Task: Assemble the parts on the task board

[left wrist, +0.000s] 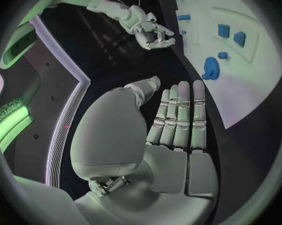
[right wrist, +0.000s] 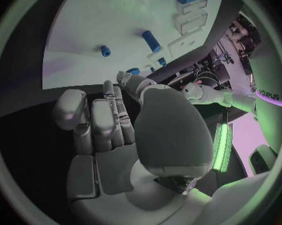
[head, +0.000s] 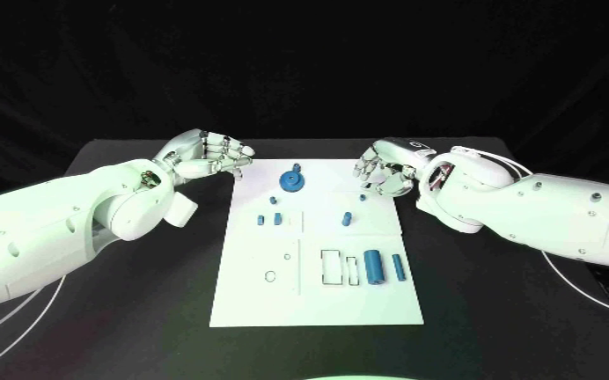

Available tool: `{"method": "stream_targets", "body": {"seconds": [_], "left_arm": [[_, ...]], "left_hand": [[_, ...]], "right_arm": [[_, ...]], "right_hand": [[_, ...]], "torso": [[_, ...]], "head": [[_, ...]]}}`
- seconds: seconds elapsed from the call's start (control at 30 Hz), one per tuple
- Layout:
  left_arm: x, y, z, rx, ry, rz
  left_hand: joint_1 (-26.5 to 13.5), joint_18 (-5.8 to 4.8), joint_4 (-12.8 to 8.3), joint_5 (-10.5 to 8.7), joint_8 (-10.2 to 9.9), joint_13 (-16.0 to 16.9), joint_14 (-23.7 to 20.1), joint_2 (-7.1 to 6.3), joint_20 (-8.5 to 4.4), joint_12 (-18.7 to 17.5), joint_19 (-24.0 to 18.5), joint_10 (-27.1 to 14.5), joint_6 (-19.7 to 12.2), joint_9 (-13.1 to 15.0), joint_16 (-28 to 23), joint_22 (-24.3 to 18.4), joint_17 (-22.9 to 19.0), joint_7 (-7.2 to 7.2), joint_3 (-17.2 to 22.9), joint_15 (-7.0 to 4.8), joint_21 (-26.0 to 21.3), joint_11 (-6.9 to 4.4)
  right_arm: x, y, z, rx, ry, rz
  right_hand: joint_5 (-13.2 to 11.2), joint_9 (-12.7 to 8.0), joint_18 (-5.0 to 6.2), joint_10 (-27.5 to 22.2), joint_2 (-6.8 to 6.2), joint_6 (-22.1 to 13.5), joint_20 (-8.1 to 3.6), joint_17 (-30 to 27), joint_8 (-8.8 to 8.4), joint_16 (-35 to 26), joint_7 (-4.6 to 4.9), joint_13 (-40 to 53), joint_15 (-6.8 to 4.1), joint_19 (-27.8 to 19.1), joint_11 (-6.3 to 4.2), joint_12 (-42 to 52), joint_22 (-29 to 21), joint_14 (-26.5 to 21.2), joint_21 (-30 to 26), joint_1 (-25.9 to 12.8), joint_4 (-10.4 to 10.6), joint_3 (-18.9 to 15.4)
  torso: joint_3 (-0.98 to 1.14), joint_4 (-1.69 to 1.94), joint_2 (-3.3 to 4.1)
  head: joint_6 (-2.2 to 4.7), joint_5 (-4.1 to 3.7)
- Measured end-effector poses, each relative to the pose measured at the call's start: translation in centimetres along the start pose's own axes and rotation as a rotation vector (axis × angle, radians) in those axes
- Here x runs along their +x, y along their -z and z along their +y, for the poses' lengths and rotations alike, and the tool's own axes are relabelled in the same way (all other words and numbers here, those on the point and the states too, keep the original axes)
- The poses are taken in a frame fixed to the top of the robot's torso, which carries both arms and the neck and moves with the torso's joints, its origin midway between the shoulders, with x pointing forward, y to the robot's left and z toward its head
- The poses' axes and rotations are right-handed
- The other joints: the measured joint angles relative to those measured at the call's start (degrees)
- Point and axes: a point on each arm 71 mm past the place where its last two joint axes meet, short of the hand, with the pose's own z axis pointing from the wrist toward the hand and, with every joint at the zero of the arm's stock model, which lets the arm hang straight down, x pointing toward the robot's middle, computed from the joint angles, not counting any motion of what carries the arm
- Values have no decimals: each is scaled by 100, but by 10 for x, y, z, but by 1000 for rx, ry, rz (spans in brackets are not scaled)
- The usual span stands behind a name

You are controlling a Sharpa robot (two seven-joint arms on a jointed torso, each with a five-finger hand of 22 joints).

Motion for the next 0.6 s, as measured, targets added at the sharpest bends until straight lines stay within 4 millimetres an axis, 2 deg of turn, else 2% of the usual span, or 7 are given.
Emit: {"method": "stream_targets", "body": {"seconds": [0.17,0.37,0.5,0.6], "left_arm": [[0,6,-2,32,66,-10],[-2,10,-3,51,94,-20],[-2,11,-4,60,105,-25],[-3,11,-4,64,110,-28]], "left_hand": [[0,-1,-15,0,0,-13,0,0,15,0,52,-20,0,0,-30,-70,-36,0,-15,0,-58,20],[32,-2,-15,0,0,-22,44,32,11,0,56,-20,20,-1,-30,-89,-51,20,-15,-2,-84,20],[32,-1,-16,0,0,-28,44,32,11,0,96,-20,20,-1,-52,-89,-51,20,-15,-2,-84,20],[32,-2,-18,0,0,-28,44,32,11,0,96,-41,20,-1,-52,-101,-58,20,-18,-1,-84,41]], "right_arm": [[7,3,0,1,72,13],[14,3,2,1,112,36],[19,1,4,1,126,52],[22,1,4,4,129,64]], "right_hand": [[-131,13,0,-183,-51,-45,22,40,-23,91,3,-14,30,-22,25,0,20,8,-13,-51,64,-64],[-442,34,0,-372,-51,-29,22,75,-23,190,-16,-24,39,-22,14,0,174,-1,164,-51,185,-185],[-481,34,0,-374,-50,-29,43,147,-23,249,-16,-20,39,-1,12,0,245,-1,253,-49,213,-213],[-507,39,0,-374,29,-29,43,144,-23,279,-16,-13,39,-1,12,0,240,-1,253,29,214,-214]], "torso": [[-4,-1,0],[-1,-1,4],[1,2,8],[1,2,11]], "head": [[8,-16],[5,0],[7,-3],[-3,-1]]}}
